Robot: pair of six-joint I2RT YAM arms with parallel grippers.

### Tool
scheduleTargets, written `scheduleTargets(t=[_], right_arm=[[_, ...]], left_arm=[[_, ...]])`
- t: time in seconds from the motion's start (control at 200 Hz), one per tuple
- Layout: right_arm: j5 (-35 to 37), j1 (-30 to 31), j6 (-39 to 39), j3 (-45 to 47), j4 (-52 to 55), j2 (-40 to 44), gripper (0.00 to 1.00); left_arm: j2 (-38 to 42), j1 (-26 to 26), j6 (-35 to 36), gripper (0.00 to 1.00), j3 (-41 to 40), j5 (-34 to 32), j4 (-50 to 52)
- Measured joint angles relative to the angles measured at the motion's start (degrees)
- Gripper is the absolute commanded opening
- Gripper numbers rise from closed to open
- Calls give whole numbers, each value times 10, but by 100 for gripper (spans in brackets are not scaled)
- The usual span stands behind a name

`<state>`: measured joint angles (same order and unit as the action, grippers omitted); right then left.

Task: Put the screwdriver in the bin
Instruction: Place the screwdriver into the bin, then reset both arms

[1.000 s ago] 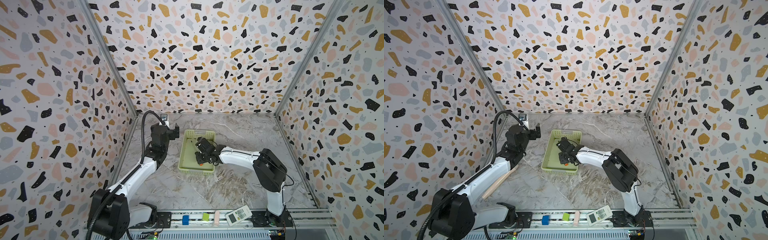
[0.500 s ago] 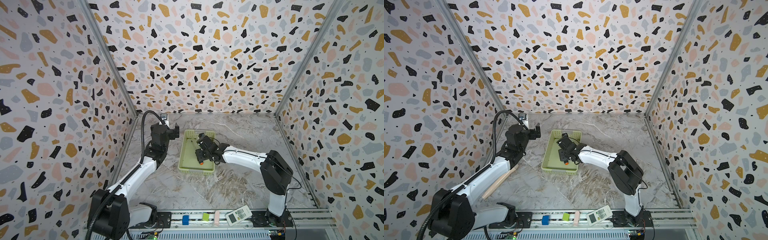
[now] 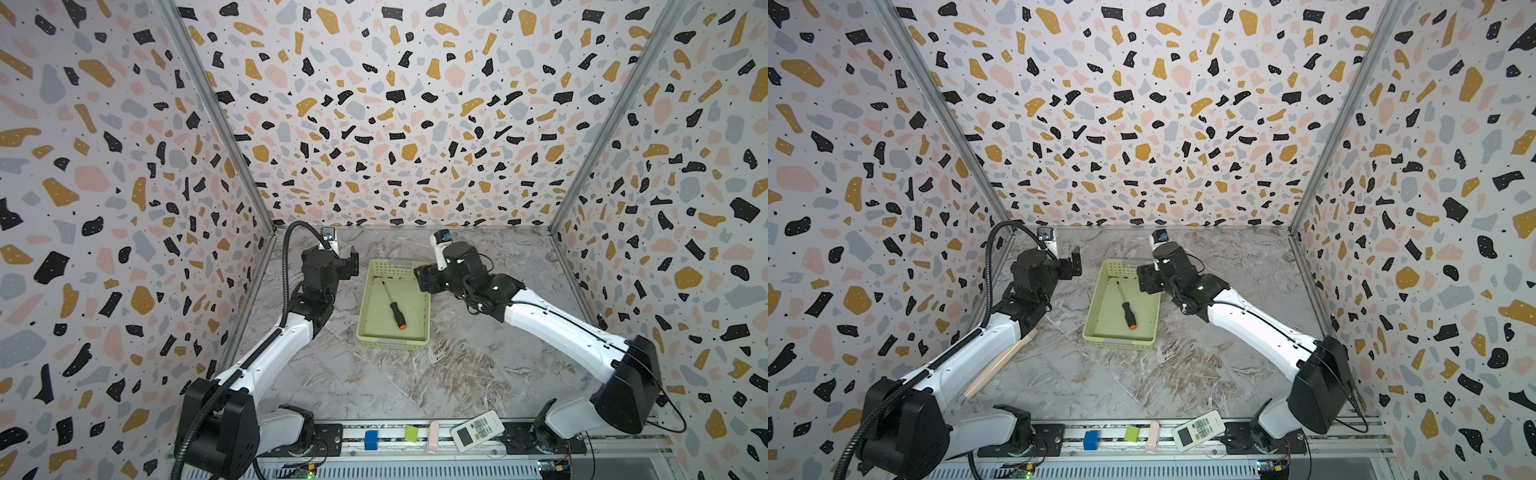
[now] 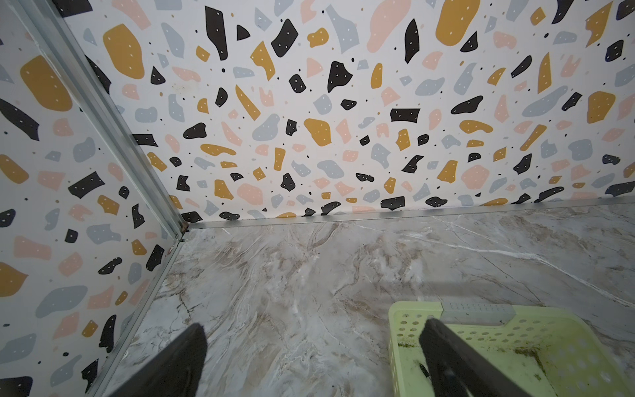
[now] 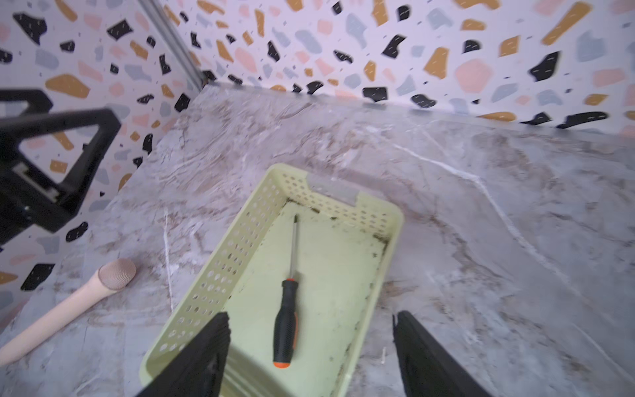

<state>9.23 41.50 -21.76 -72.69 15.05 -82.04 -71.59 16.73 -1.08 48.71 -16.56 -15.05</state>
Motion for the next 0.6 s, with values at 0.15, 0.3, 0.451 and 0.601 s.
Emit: scheduleTargets(t=[0.15, 0.3, 0.451, 0.601], right_arm=[[9, -79, 19, 45, 13, 68, 88], [25, -109, 28, 92, 20, 133, 99], [39, -125, 27, 135, 18, 189, 99], [55, -134, 21, 180, 3, 233, 99]], left_arm=[[0, 0, 0, 100, 0, 0, 0], [0, 0, -1, 99, -6, 0, -10], [0, 0, -9, 99, -17, -1, -18], [3, 0, -14, 99, -49, -8, -55]])
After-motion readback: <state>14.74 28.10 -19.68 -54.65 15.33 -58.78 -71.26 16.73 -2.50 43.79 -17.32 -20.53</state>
